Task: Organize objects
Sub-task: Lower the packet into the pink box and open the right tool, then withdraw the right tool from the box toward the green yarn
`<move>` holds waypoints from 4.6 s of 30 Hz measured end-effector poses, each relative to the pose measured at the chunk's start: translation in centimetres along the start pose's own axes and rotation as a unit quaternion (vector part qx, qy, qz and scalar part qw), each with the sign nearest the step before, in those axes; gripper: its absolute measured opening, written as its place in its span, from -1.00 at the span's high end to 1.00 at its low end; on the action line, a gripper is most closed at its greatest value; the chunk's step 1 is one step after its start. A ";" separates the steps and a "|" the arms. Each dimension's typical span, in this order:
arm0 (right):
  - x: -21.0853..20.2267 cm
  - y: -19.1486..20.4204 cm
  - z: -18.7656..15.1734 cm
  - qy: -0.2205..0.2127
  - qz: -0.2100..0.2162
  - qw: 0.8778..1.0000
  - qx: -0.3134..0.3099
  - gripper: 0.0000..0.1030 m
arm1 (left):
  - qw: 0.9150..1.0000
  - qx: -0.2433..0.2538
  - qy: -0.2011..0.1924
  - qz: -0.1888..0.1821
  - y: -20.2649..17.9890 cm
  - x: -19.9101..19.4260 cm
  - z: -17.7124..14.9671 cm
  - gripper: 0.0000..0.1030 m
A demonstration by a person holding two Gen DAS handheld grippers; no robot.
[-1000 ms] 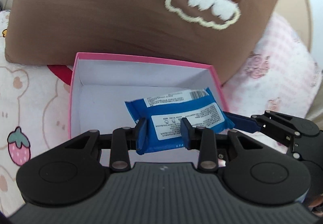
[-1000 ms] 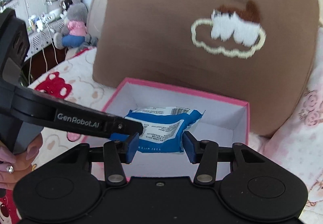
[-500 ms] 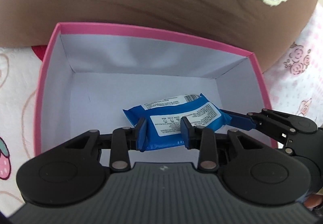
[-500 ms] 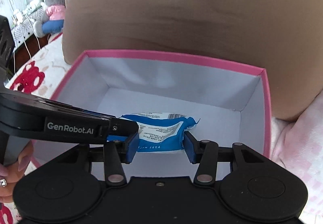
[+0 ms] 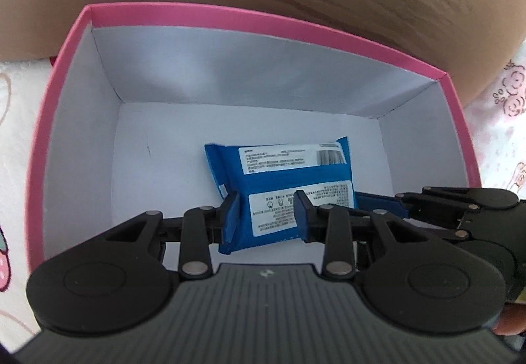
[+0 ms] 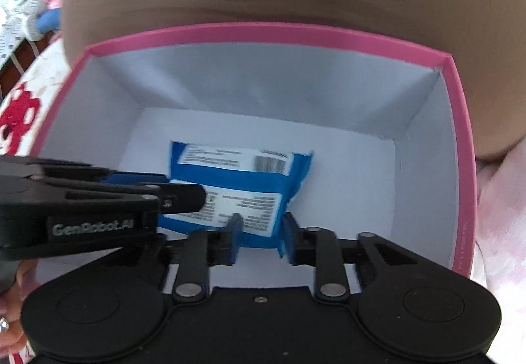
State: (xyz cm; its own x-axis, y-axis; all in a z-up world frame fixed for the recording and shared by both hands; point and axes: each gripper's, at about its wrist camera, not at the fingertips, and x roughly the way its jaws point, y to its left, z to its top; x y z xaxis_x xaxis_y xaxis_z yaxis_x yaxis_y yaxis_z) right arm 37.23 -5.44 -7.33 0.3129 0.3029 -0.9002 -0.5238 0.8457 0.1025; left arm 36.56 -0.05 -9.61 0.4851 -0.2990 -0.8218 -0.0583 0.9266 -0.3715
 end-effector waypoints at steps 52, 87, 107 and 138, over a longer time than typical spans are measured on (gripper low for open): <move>-16.6 4.0 -7.0 -0.123 -0.001 0.992 -0.027 0.47 | 0.991 0.133 -0.019 0.018 -3.5 -17.3 -4.7 0.21; -27.2 8.7 -17.8 -0.191 0.024 0.980 -0.045 -0.62 | 0.982 0.187 -0.019 -0.023 -2.7 -30.7 -12.2 -0.01; -28.5 8.2 -23.2 -0.213 0.012 0.975 -0.067 -0.76 | 0.980 0.198 -0.006 -0.035 -3.4 -31.4 -16.0 -0.60; -26.5 7.9 -27.2 -0.078 0.058 0.990 -0.100 -1.00 | 0.971 0.225 0.060 -0.054 -2.9 -28.6 -20.3 -1.00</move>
State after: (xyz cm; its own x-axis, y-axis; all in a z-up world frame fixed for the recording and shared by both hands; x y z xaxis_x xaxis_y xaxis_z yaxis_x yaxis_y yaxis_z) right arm 3.28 -18.78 5.86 0.3520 0.4694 -0.8098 -0.7051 0.7020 0.1004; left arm 5.17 1.15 6.17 0.3598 -0.3988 -0.8435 0.3880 0.8861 -0.2535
